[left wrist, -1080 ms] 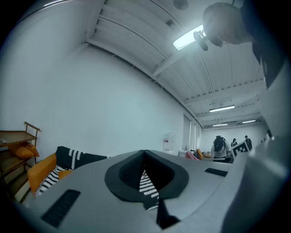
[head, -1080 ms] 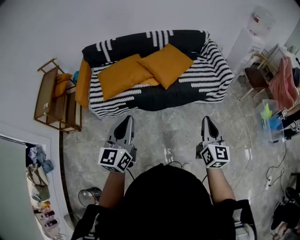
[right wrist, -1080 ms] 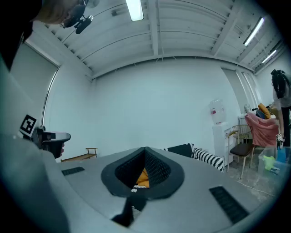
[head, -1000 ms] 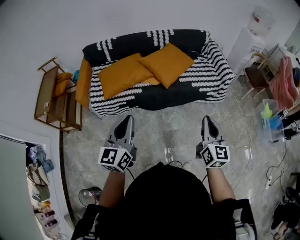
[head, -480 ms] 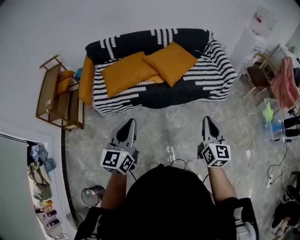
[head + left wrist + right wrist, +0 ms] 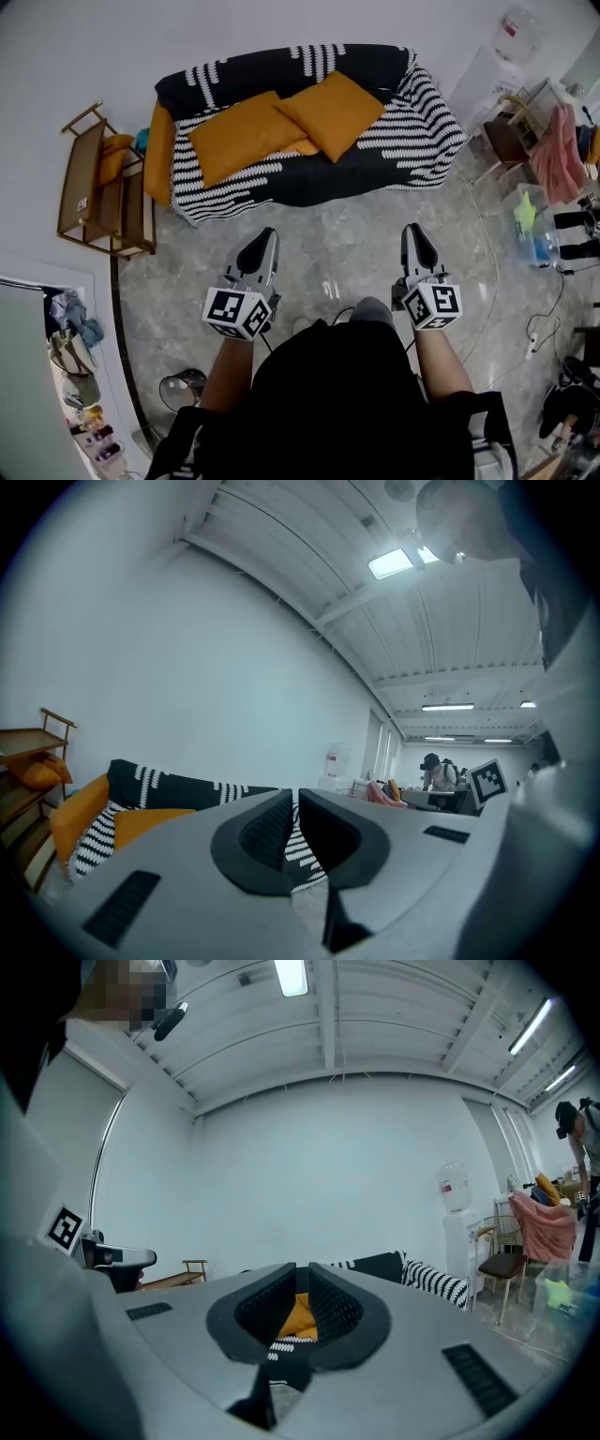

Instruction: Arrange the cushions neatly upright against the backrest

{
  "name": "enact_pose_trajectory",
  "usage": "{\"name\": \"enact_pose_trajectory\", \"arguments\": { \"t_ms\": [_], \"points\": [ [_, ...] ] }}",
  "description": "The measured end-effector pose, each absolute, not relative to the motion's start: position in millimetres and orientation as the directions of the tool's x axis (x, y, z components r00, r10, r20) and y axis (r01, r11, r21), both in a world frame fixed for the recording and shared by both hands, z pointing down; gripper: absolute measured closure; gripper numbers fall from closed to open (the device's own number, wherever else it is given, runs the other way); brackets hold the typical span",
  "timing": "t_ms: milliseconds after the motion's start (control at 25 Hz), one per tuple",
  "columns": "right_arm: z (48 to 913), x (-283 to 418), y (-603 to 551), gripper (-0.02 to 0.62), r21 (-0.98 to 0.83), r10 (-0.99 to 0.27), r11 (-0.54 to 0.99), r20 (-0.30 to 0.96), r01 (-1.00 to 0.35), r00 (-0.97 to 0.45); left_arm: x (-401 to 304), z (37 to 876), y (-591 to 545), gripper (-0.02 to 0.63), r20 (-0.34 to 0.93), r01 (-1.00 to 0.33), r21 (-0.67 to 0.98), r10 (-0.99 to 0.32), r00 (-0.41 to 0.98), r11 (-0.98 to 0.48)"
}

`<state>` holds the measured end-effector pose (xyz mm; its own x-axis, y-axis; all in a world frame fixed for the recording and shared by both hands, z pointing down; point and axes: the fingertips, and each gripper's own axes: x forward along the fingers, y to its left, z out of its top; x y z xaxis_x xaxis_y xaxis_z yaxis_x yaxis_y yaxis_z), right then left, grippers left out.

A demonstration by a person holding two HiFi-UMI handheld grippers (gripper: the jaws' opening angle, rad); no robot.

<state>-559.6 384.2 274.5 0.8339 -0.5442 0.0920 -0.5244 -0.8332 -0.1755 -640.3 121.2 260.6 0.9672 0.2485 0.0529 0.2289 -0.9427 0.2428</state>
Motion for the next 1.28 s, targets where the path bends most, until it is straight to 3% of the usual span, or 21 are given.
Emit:
{"name": "enact_pose_trajectory", "arguments": {
  "t_ms": [120, 160, 200, 280, 360, 800, 1280],
  "points": [
    [277.1, -545.7, 386.7, 0.535, -0.168, -0.553, -0.828, 0.085, -0.536, 0.829, -626.5, 262.1, 127.0, 0.574, 0.047, 0.225, 0.247, 0.243, 0.969, -0.943],
    [279.7, -537.5, 387.5, 0.461, -0.174, -0.557, -0.824, 0.084, -0.539, 0.826, -620.3, 262.6, 128.5, 0.523, 0.047, 0.218, 0.247, 0.237, 0.970, -0.944],
    [282.6, -527.5, 388.4, 0.384, -0.187, -0.562, -0.820, 0.081, -0.541, 0.823, -612.5, 263.3, 129.8, 0.423, 0.050, 0.210, 0.247, 0.229, 0.972, -0.946],
    [284.6, -503.0, 392.7, 0.287, -0.218, -0.569, -0.809, 0.059, -0.546, 0.820, -592.0, 264.7, 133.1, 0.317, 0.056, 0.182, 0.240, 0.201, 0.978, -0.953],
    [282.8, -474.6, 401.7, 0.251, -0.233, -0.572, -0.801, 0.029, -0.551, 0.820, -567.0, 263.7, 138.3, 0.295, 0.057, 0.150, 0.227, 0.167, 0.984, -0.962],
    [276.8, -313.7, 493.7, 0.241, -0.192, -0.617, -0.772, -0.003, -0.606, 0.787, -424.0, 248.5, 203.9, 0.287, 0.046, 0.023, 0.229, 0.035, 0.998, -0.973],
    [294.4, -253.9, 572.9, 0.241, -0.286, -0.557, -0.796, 0.000, -0.534, 0.831, -344.4, 251.9, 259.6, 0.281, 0.115, 0.050, 0.198, 0.074, 0.991, -0.979]
  ]
}}
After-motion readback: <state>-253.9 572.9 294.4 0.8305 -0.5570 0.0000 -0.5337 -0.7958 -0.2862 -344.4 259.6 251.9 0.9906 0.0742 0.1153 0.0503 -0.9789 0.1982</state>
